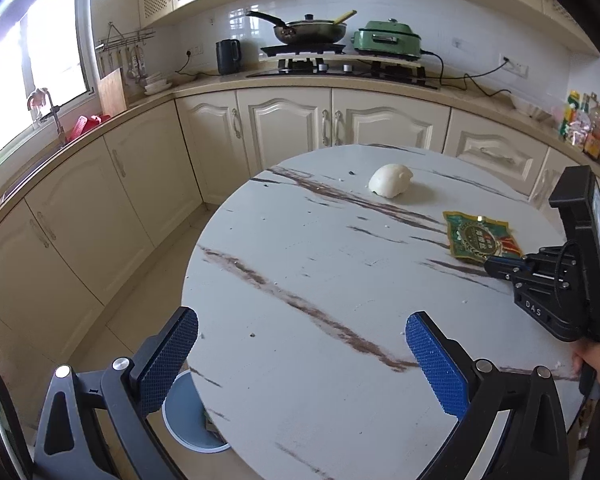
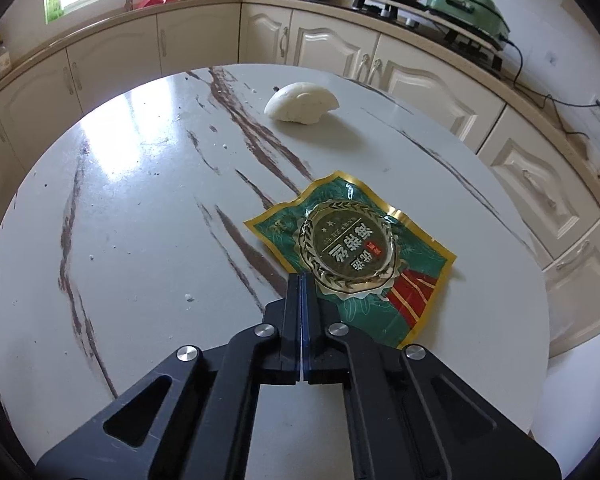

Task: Collect trash
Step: 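Grasp the white bun with the left gripper while the right gripper grasps the green-gold packet, then lift the bun and packet off the table and turn toward the blue bucket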

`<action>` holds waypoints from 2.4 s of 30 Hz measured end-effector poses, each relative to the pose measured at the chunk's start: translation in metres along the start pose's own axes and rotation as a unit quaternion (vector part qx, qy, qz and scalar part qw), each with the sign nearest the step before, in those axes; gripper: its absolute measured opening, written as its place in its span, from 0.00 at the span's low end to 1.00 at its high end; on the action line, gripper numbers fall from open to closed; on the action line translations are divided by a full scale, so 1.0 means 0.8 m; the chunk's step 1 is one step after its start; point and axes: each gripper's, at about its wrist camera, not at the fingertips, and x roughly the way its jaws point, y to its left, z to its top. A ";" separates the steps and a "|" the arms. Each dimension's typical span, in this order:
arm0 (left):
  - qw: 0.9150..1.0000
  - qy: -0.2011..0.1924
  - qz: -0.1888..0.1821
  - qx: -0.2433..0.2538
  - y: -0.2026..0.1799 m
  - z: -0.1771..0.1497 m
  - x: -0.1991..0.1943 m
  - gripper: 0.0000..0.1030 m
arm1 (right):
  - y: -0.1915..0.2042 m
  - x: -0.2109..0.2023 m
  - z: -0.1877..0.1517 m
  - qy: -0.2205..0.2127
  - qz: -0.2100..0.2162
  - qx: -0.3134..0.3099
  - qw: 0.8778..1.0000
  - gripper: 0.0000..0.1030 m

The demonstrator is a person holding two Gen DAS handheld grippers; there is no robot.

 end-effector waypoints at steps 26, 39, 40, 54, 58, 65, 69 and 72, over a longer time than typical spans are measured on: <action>0.992 0.051 -0.067 0.099 -0.120 0.198 0.325 0.98 | -0.113 0.050 0.031 -0.007 0.083 0.074 0.994 0.71; 0.986 0.076 -0.120 0.084 -0.132 0.182 0.384 0.44 | -0.140 0.044 0.011 -0.026 0.107 0.093 0.989 0.76; 0.986 0.075 -0.124 0.083 -0.129 0.178 0.378 0.44 | -0.140 0.041 0.008 -0.026 0.108 0.095 0.989 0.77; 0.982 0.060 -0.162 0.080 -0.156 0.083 0.269 0.44 | -0.168 0.039 -0.007 -0.027 0.161 0.202 0.966 0.80; 0.980 0.070 -0.173 0.076 -0.181 0.072 0.276 0.44 | -0.161 0.036 -0.014 -0.024 0.170 0.240 0.955 0.80; 0.976 0.103 -0.178 0.077 -0.189 0.090 0.304 0.44 | -0.160 0.038 -0.026 -0.029 0.200 0.295 0.934 0.74; 0.977 0.106 -0.168 0.079 -0.191 0.094 0.314 0.44 | -0.164 0.057 -0.030 -0.025 0.240 0.323 0.915 0.41; 0.976 0.110 -0.172 0.072 -0.184 0.099 0.313 0.44 | -0.166 0.065 -0.028 -0.023 0.256 0.334 0.907 0.40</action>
